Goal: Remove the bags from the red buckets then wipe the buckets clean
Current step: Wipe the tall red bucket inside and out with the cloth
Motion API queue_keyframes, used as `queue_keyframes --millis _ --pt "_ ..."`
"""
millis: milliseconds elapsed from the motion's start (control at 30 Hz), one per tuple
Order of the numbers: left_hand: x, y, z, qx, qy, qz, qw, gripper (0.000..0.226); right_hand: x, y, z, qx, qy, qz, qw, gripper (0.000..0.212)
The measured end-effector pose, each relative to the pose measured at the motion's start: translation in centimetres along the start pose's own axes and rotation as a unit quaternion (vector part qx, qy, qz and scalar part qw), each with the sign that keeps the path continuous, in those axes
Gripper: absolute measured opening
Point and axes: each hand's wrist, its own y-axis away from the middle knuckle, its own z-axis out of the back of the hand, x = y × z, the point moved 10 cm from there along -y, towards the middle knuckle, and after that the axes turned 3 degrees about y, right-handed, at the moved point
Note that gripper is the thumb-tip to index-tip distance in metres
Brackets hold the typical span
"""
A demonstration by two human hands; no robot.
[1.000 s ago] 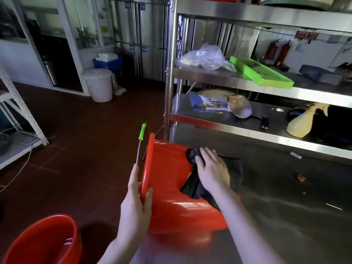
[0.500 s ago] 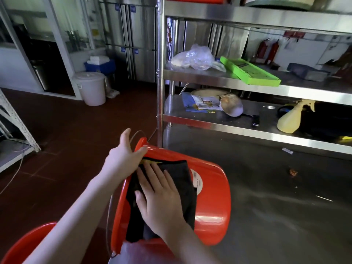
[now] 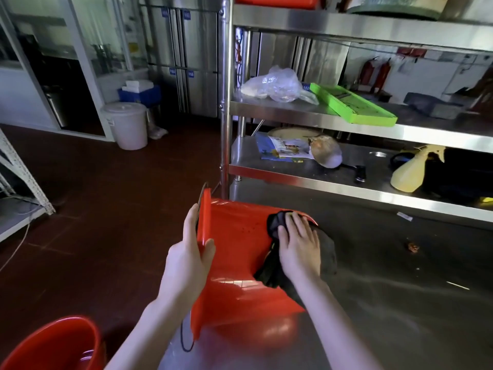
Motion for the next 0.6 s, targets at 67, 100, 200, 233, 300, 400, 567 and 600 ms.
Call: queue_keyframes --millis 67,100,200,233,300,400,567,600 --pt "-0.2 0.3 -0.2 -0.003 -0.008 -0.015 1.0 0.078 6.1 0.2 0.1 0.0 -0.02 0.085 0.996 0.048" --pt "0.0 0.4 -0.1 -0.005 -0.007 -0.016 1.0 0.077 9.6 0.8 -0.2 0.008 -0.023 0.141 0.99 0.05" --pt "1.1 0.4 1.3 -0.015 0.002 -0.004 1.0 0.071 16.4 3.1 -0.5 0.023 -0.049 0.232 0.971 0.054" --pt "1.4 0.3 1.9 -0.014 0.003 -0.005 1.0 0.071 16.6 3.4 -0.3 0.021 -0.063 0.231 0.971 0.054" --pt "1.6 0.6 2.8 -0.007 0.003 -0.016 1.0 0.073 14.8 3.3 0.3 0.011 -0.074 0.214 0.974 0.052" --pt "2.1 1.7 3.1 0.006 0.018 -0.004 1.0 0.075 6.9 0.5 0.1 0.025 -0.04 0.093 0.995 0.047" --pt "2.7 3.8 3.0 0.008 0.016 -0.008 1.0 0.077 -7.0 -1.7 -1.1 0.162 -0.098 -0.142 0.972 0.046" --pt "2.9 4.1 3.0 0.003 0.012 -0.013 1.0 0.078 -7.2 -1.6 -1.2 0.167 -0.083 -0.152 0.971 0.047"
